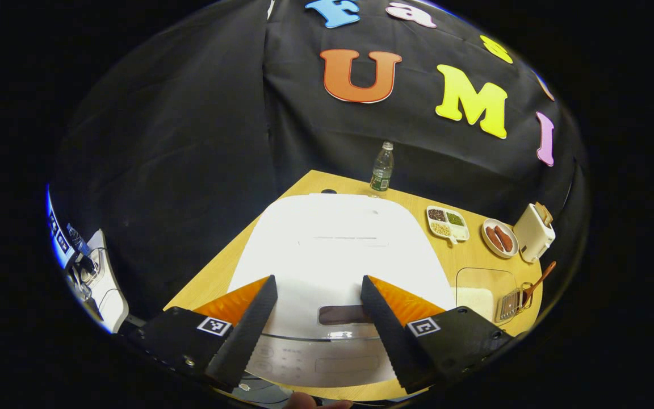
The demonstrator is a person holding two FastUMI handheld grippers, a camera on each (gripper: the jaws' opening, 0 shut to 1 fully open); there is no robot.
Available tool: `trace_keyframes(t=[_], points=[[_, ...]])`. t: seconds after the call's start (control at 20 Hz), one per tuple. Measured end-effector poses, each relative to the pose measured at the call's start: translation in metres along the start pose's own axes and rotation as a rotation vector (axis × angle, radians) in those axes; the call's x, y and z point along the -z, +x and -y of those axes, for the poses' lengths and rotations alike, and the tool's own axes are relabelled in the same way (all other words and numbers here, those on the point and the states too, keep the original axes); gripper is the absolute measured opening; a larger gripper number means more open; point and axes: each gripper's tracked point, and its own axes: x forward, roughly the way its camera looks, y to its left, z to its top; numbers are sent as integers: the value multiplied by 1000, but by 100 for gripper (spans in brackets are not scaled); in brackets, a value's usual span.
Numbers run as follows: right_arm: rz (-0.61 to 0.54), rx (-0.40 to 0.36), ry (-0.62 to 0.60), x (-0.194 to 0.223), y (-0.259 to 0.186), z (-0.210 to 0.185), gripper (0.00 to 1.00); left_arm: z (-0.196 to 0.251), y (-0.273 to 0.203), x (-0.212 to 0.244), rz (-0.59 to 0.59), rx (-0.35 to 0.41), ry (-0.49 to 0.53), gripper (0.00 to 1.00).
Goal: Close the left gripper, press the button to open the rice cooker; take a wooden spoon from the chopstick holder with the right hand, scoop a spoonful of rice and pour it into the rice cooker, then put the wooden spoon back into the chopstick holder.
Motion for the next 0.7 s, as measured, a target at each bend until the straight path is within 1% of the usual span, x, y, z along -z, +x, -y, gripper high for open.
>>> trace_keyframes(t=[0.1, 0.15, 0.35, 0.5, 0.55, 0.6, 0.7], points=[[-5, -8, 10, 3, 3, 0, 100, 1, -1, 12, -31, -4, -21, 97], [-5, -13, 15, 4, 4, -1, 100, 2, 1, 9, -6, -7, -16, 98], [-25, -23, 47, 14, 10, 3, 100, 4, -8, 15, 6, -4, -25, 98], [-43, -23, 64, 24, 15, 7, 100, 4, -8, 22, 10, -7, 10, 100], [-52, -26, 73, 29, 16, 8, 100, 4, -10, 21, 24, -9, 21, 99], [-59, -30, 84, 31, 18, 8, 100, 4, -11, 25, 22, -7, 13, 99], [-60, -33, 92, 32, 19, 11, 100, 4, -10, 26, 49, -3, 29, 100]])
